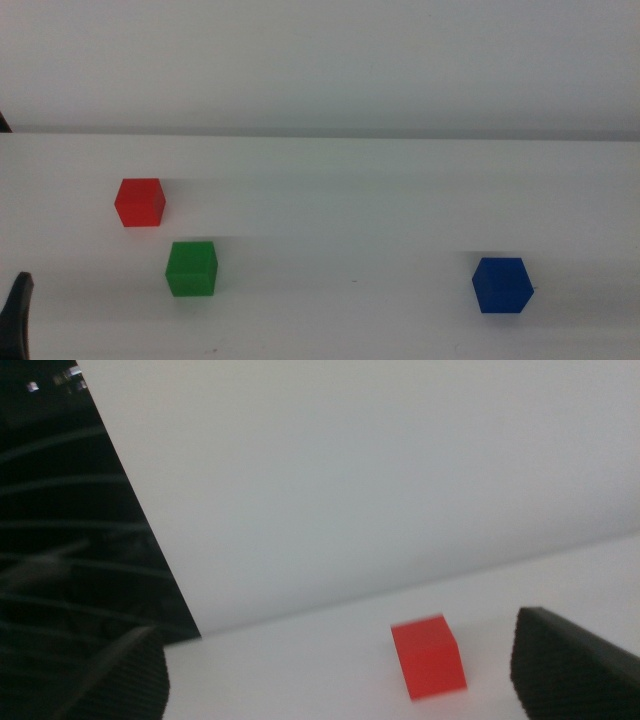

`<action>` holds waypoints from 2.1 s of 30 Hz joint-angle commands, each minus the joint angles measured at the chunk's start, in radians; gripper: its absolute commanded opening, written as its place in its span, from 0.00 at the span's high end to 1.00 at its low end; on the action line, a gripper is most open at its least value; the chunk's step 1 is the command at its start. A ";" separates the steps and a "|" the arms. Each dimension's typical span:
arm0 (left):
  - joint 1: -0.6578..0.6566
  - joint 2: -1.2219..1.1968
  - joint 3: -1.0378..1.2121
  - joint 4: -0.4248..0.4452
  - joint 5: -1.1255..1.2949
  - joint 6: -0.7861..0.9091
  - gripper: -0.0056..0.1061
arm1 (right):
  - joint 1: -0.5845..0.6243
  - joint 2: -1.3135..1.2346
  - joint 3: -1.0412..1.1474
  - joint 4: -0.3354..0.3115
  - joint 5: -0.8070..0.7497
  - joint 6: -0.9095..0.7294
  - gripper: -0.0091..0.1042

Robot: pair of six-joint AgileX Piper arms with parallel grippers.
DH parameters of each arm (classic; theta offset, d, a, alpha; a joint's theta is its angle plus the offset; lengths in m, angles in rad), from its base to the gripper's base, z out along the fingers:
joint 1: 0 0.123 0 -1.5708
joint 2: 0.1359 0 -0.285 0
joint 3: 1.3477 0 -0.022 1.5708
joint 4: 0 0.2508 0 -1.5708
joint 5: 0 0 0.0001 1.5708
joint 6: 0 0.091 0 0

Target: Stack red cubes first, then green, then blue cubes in a specific spot.

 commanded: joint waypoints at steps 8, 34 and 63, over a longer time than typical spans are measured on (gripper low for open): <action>0.000 0.552 -0.519 -0.091 0.431 -0.006 0.13 | -0.006 -0.037 0.041 -0.006 -0.001 -0.011 0.15; -0.031 1.805 -1.567 -0.144 1.138 -0.127 0.14 | -0.006 -0.037 0.041 -0.006 -0.001 -0.011 0.15; -0.050 2.122 -1.680 -0.149 1.000 -0.171 0.14 | -0.006 -0.037 0.041 -0.006 -0.001 -0.011 0.15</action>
